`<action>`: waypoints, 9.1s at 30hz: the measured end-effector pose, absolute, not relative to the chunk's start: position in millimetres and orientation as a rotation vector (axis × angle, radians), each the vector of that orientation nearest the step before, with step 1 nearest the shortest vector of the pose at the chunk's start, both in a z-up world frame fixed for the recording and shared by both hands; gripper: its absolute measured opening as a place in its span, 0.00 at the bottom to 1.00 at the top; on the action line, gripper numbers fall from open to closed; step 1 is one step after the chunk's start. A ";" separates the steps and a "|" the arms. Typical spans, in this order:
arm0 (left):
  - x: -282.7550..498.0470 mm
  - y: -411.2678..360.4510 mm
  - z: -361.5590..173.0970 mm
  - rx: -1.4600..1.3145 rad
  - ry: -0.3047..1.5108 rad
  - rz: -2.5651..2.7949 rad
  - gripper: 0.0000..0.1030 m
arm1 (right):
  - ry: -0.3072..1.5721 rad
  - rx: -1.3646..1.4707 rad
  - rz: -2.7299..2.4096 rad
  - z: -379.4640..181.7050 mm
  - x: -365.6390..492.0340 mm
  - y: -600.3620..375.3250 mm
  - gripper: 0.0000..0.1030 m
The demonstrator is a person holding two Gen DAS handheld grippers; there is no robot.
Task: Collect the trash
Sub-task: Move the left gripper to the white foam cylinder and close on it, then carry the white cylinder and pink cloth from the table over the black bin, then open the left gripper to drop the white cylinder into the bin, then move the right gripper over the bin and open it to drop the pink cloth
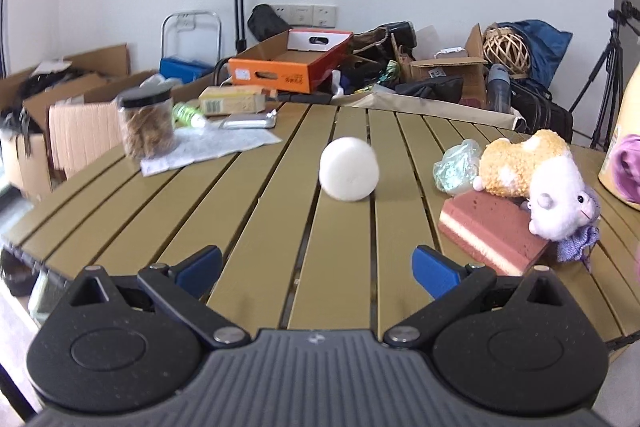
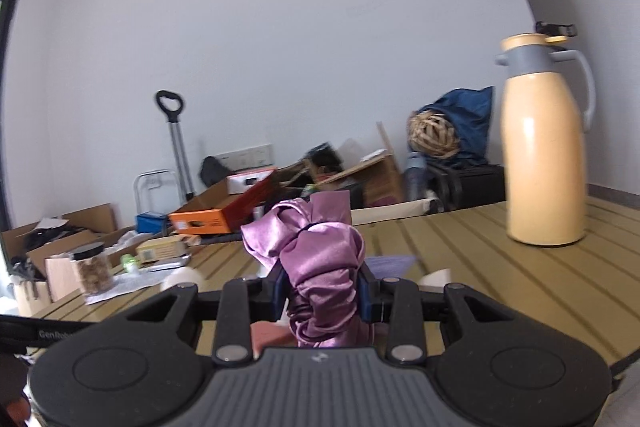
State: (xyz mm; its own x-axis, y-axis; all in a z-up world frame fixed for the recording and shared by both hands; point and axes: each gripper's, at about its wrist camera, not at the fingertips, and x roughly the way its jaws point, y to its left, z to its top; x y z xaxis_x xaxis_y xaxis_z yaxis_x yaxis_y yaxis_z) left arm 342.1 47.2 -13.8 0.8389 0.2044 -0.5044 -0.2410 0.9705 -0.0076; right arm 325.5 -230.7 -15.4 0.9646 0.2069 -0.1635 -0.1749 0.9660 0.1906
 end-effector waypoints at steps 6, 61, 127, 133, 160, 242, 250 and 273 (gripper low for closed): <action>382.3 46.1 -15.6 -0.065 0.533 0.248 1.00 | 0.201 0.221 0.101 -21.2 329.2 -273.1 0.32; 403.3 59.6 13.8 -0.167 0.576 0.206 0.55 | 0.241 0.234 0.116 -25.3 313.4 -294.1 0.32; 188.4 12.6 -145.8 -0.051 0.950 0.068 0.55 | 0.893 -0.112 0.332 -162.7 179.2 -166.7 0.32; 193.0 13.1 -152.6 -0.056 0.984 0.068 0.55 | 0.953 -0.119 0.312 -175.1 184.4 -164.0 0.32; 243.0 -43.7 -160.0 0.030 1.047 -0.059 0.55 | 0.992 -0.018 0.154 -181.4 205.5 -212.6 0.32; 317.2 -46.2 -184.7 0.091 1.120 0.077 0.99 | 1.003 0.100 -0.021 -180.3 271.1 -253.9 0.32; 311.5 -11.4 -170.2 0.065 1.099 0.113 0.99 | 1.002 0.060 0.084 -178.1 285.6 -213.2 0.32; 306.9 51.5 -184.8 0.025 1.178 0.250 0.99 | 1.131 0.008 0.193 -224.2 329.3 -135.2 0.33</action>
State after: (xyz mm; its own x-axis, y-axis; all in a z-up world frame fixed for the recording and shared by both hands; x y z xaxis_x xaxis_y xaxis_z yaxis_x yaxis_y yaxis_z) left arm 306.9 51.5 -184.8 0.3584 0.2070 -0.9103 -0.1806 0.9721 0.1499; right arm 329.3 -135.2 -224.2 0.4110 0.1571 -0.8980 -0.1494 0.9833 0.1036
